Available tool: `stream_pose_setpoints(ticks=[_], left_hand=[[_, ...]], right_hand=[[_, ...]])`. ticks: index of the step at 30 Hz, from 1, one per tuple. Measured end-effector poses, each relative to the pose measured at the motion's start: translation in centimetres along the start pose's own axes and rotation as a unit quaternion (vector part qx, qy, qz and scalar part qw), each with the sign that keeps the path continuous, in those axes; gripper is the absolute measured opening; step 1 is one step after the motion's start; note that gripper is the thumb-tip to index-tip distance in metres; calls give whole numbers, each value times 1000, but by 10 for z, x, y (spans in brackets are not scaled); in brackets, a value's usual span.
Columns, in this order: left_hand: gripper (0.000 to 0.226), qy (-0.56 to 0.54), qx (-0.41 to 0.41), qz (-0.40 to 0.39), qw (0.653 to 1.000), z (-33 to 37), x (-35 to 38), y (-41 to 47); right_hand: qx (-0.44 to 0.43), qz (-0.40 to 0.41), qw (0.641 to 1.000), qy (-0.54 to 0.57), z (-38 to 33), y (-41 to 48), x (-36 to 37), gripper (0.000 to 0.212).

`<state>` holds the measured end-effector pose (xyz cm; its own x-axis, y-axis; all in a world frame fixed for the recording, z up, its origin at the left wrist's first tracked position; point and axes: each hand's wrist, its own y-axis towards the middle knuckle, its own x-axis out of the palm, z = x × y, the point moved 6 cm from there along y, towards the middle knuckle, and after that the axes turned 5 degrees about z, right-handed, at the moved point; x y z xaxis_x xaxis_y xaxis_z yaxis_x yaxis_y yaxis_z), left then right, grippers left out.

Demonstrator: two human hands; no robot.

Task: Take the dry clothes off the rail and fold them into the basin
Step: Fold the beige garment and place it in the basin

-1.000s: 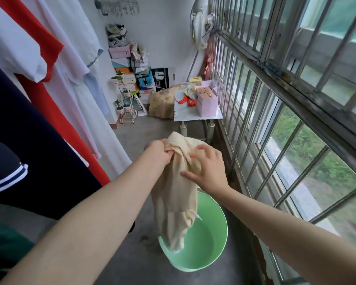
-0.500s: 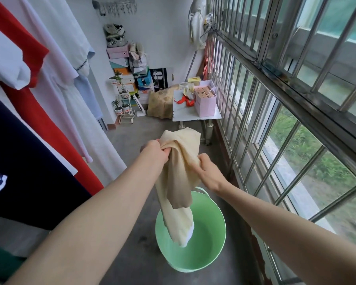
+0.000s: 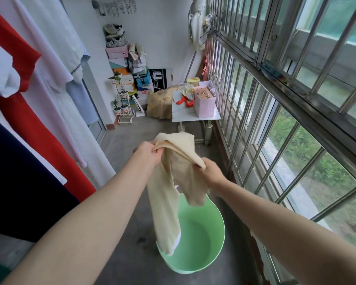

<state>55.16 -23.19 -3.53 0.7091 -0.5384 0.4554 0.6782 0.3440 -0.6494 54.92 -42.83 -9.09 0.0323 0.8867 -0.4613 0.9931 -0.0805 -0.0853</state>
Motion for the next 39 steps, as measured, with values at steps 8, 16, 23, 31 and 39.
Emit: stream_pose_setpoints(ticks=[8,16,23,31,39], left_hand=[[45,294,-48,-55,953,-18,-31,8],[17,505,211,-243,801,-20,21,-33],[7,424,217,-177,861,-9,8,-12],[13,419,193,-166,871,-22,13,-5],[18,426,159,-183,872,-37,12,-10]], right_hand=[[-262,-28,960,-95,-112,10,-31,15],[-315,-92,922,-204,-132,3,-2,22],[-62,-178,975,-120,-91,3,-26,70],[11,-164,985,-60,-36,-14,0,102],[-69,9,998,9,-63,-30,1,79]])
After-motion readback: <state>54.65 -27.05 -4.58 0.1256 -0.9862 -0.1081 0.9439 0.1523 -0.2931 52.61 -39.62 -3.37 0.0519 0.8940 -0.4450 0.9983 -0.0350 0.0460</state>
